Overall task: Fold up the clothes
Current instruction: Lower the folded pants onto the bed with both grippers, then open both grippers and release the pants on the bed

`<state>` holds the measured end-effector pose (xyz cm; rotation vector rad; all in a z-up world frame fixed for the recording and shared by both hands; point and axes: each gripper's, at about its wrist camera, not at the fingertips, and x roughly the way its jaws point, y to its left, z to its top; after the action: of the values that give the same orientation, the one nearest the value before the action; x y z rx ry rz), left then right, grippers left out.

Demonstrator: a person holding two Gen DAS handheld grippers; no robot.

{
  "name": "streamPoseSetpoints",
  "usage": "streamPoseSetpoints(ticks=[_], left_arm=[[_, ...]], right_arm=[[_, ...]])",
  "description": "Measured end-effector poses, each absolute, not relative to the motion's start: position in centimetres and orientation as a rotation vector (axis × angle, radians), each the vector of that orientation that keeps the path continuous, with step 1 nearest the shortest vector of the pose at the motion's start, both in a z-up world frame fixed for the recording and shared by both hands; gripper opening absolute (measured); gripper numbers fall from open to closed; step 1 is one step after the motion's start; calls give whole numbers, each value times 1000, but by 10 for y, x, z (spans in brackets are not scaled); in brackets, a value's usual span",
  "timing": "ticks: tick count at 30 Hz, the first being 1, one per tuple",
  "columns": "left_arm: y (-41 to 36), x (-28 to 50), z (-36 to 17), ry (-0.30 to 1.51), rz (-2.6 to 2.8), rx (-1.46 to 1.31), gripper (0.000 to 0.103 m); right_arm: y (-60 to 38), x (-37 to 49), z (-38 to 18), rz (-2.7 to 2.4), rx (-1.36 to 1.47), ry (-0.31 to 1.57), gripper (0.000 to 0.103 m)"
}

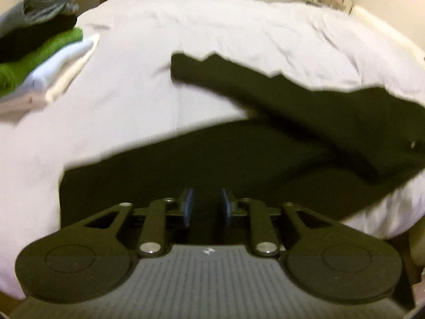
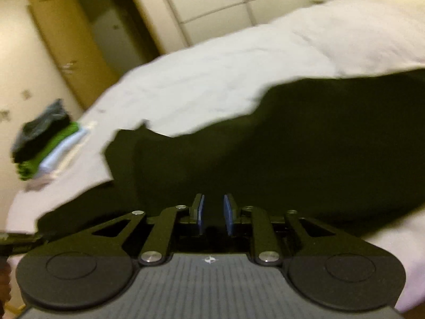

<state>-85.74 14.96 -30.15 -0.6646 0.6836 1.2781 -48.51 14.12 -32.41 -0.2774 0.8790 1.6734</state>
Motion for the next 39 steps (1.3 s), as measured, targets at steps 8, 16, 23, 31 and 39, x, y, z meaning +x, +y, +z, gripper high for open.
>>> streamPoseSetpoints(ticks=[8,16,23,31,39], left_arm=[[243,-896,-314,645,1169,-951,23],[345,-923,-315,493,1133,-1049,35],[406,-929,-353,344,1157,-1145,40],[373,-952,-330,141,1069,-1035,2],[261,-1010,-296,139,1125,-931,8]], right_arm=[[184,-527,-346,1808,-321,1054,33],[229,-526,-342,1865,-216,1120,42],[260,-550,-350,1916,-223,1134,41],[282,-583,-344,2028,-269,1052,6],[234,-622,-312,2221,-393,926,6]])
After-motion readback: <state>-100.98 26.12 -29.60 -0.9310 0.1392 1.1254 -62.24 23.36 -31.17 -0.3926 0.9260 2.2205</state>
